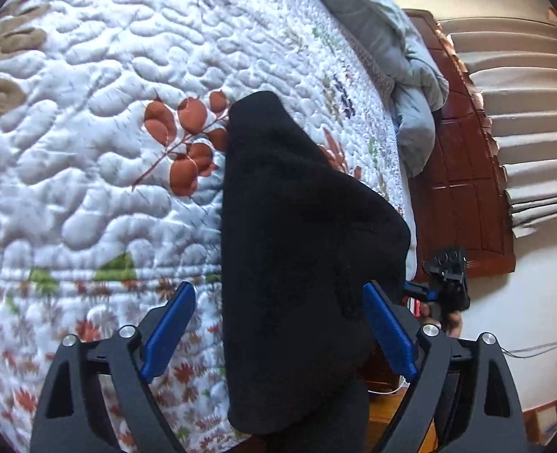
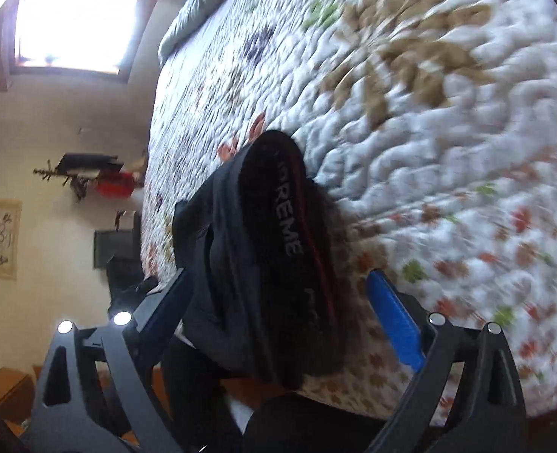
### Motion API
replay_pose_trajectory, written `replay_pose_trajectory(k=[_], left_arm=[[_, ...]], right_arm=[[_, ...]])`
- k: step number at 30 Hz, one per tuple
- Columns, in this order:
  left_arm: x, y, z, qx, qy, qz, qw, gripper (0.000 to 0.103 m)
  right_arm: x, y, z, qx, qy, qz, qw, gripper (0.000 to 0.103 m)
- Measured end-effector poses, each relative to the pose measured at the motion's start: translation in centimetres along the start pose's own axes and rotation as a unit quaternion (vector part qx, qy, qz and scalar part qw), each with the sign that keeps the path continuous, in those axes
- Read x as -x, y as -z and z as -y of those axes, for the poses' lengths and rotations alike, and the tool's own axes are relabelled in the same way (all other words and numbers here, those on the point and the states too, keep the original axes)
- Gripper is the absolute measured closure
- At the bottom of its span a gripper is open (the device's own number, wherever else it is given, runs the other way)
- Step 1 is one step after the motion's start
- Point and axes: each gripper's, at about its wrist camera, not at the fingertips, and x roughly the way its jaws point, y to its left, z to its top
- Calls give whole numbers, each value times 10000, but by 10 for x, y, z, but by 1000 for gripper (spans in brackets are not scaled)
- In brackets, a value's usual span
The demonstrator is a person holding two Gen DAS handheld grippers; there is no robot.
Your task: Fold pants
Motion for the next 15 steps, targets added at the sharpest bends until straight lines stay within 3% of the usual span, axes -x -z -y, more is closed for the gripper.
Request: replay_pose_trajectory(k=[5,8,11,13,14,15], left_arm=[[-10,-7,-1,76,197,-155,9997,13],[-24,-9,-4,107,191,-330,9992,10],[-27,-10,0,64,189,-345,9992,9],[-29,-10,6,-7,71,-311,9995,10],[-30,-8,11,-118,-102,-291,9995,18],[-32,-7,16,-261,-314,-305,9987,41]], right_arm=[[-45,-2,-9,227,-46,-721,9971,10],[-58,-1,-17,434,20,-801,9958,3],[-56,1,-17,365,-31,-738,9966,5],[-50,2,-12,367,132,-674,9970,20],[-45,3,-15,456,272,-664,9964,37],[-43,4,-14,473,249,-689,9962,51]])
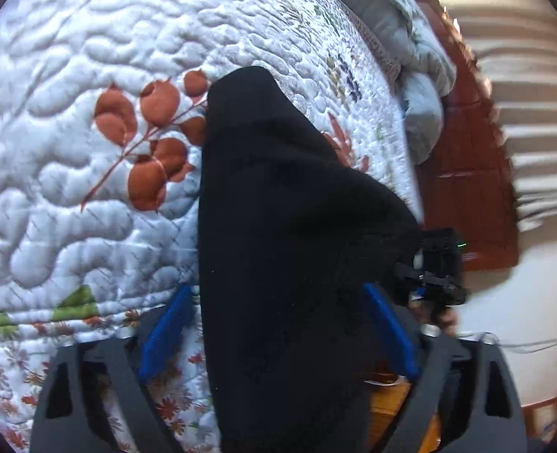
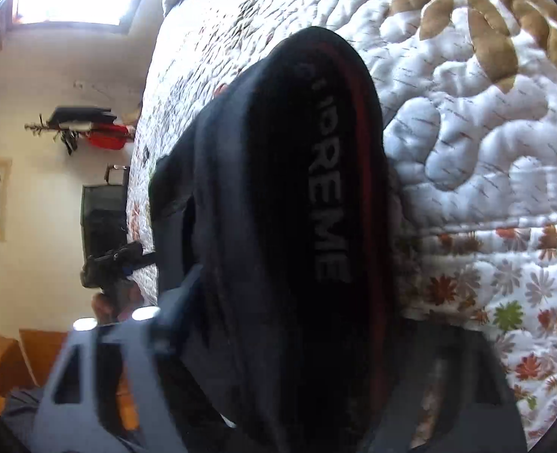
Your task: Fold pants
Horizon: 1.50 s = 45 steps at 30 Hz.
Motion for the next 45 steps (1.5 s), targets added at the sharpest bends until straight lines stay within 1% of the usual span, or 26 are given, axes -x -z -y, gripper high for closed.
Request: replay_pose_trajectory(k=[1,2,3,4,6,8,11,13,16,18,20,24,26,29,31,33,36,38,40,41,42,43,44,45], left_arm=[[-3,1,7,-149,-277,-80,9995,46],[-4,2,11,-235,-478,-71,9986,48],[-3,3,14,-243,-562,-45,9981,52],[-2,3,15,-214,-627,-39,9978,54],[2,4,16,-132,-612,5,9980,67],[8,5,19,-141,-594,62,9981,72],[23,10,26,-246,-606,204,9976,73],[40,10,28,-297,-595,361,9971,73],[73,4,23,-327,-550,616,9960,73],[102,-4,17,-331,-558,847,9943,73],[130,-15,7,-310,-623,1069,9918,73],[186,-52,-30,-178,-876,1472,9851,73],[208,-71,-53,-60,-967,1545,9832,73],[238,-106,-93,121,-1101,1568,9814,73],[253,-131,-125,326,-1155,1490,9815,73],[262,-147,-152,487,-1184,1401,9818,74],[264,-161,-197,891,-1043,1150,9838,73],[255,-162,-217,1039,-1012,943,9849,73],[247,-157,-232,1077,-940,865,9859,66],[246,-155,-235,1102,-861,870,9863,60],[246,-152,-236,1125,-801,912,9862,57],[249,-149,-234,1099,-817,965,9859,53],[257,-146,-233,1018,-944,1060,9846,52],[270,-144,-226,845,-1313,1300,9791,48]], right_arm=[[4,2,-1,29,-8,7,10000,56],[6,4,-7,99,43,27,9999,63],[6,6,-11,152,92,51,9998,67],[8,9,-16,225,175,86,9996,68],[9,10,-30,369,375,166,9985,71],[12,12,-44,510,506,245,9971,72],[19,16,-65,727,626,342,9948,74],[19,18,-83,889,681,383,9930,74],[17,9,-114,1125,678,471,9902,74],[8,-4,-139,1273,640,523,9884,74],[-10,-24,-169,1424,613,554,9864,74],[-62,-73,-221,1704,513,540,9825,74],[-96,-100,-245,1791,475,469,9816,74],[-145,-138,-268,1788,385,349,9825,74],[-172,-155,-276,1723,322,246,9842,74],[-206,-176,-284,1657,283,95,9857,74],[-239,-195,-280,1385,168,-123,9901,74],[-258,-201,-268,1197,227,-242,9923,73],[-266,-205,-247,964,320,-302,9944,68],[-267,-204,-239,908,329,-320,9948,59],[-265,-204,-234,858,332,-330,9952,50],[-260,-203,-231,818,333,-293,9957,46],[-246,-204,-230,808,384,-141,9959,43],[-233,-205,-229,808,442,28,9957,43]])
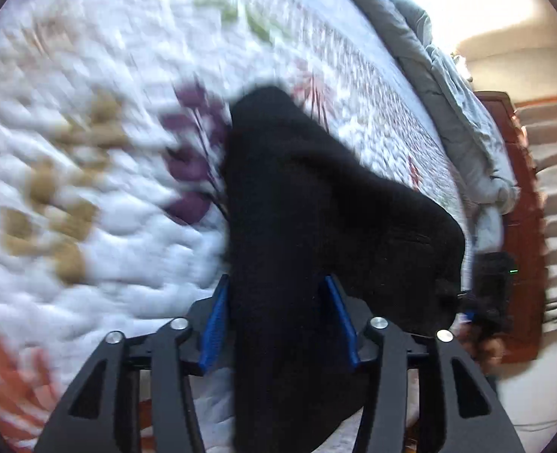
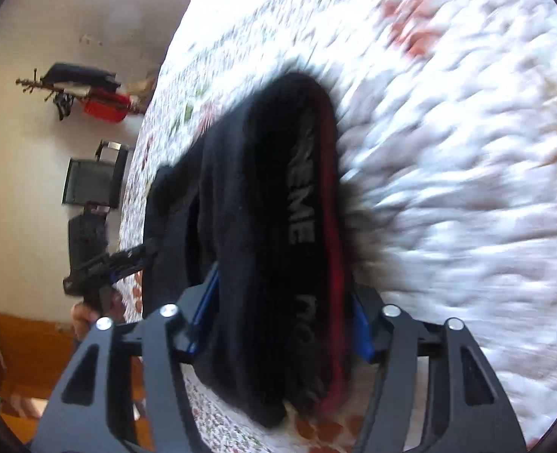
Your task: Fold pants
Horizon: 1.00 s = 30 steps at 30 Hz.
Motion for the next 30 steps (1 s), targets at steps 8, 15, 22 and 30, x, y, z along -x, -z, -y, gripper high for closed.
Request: replay_pose_trajectory(k=[8,15,22,30], left_arm=[[46,-13,46,-649,157,1340,9887,38],[-37,-35,71,159,1106,862,9900,40],[-23,-29,57,511,1550,1046,9810,39],[46,62,52,-91,1474,1518,9773,24]], right_arm=[[50,-36,-50,160,-434,1180,9919,61],[-32,-52,-12,-536,-189,713,9958,103],[-16,-40,6,-539,-431,914,9934,103],[24,49,-39,463,-895,775,9919,94]])
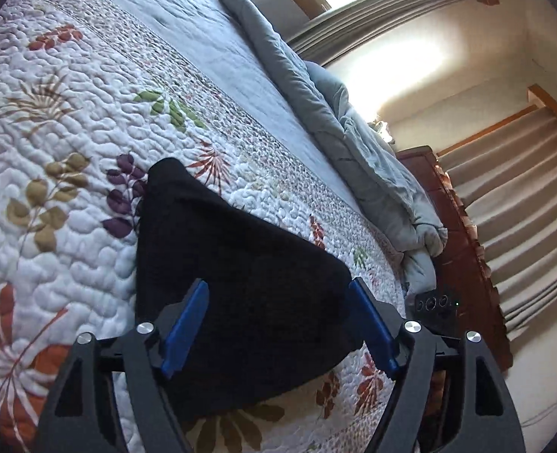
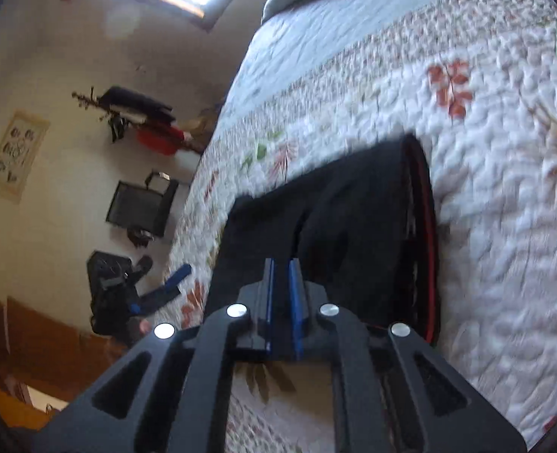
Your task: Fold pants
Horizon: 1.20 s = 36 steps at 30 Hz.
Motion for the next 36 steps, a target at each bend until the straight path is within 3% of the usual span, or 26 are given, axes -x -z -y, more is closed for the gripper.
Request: replay_pose_trajectory(k=[3,6,10,13,15,19,23,26,27,31,33,36], left_arm=[[-9,22,-16,153,-157,-256,9994,24],[-21,32,-31,282,-150,-374,9988,24],[-12,31,-33,527,-45,-357,9980,23],[-7,35,-36,619,-192,-455,9969,22],[1,40,-30,526,-436,-464,9966,22],[29,57,5,79,-922,-431,9948,18],[73,89,60,-554,-1256,-172,9904,4],[108,119,101,-1041,-1619,113,9812,4],[121,132,117,-1254,-1865,217,9742,4],[164,178,160,-1731,-2410,537,9535,4],[187,197,177,-1741,-2589,755,9471,4],[220,221,197,-1560,-2705,1037,9443,4]], right_arm=[[-15,27,31,-98,535,-261,9982,103],[-13,39,55,-489,339,-160,9981,103],[0,44,45,-491,491,-51,9976,103],[15,49,50,-696,648,72,9954,103],[33,57,49,-851,762,224,9932,90],[73,80,20,-781,783,533,9924,81],[107,114,-29,-493,1119,871,9887,46],[128,144,-64,-332,1291,1060,9854,28],[133,154,-76,-275,1314,1102,9848,22],[158,200,-124,167,1713,1187,9779,12],[165,220,-140,352,1894,1154,9745,10],[176,253,-164,442,2217,1169,9671,7]])
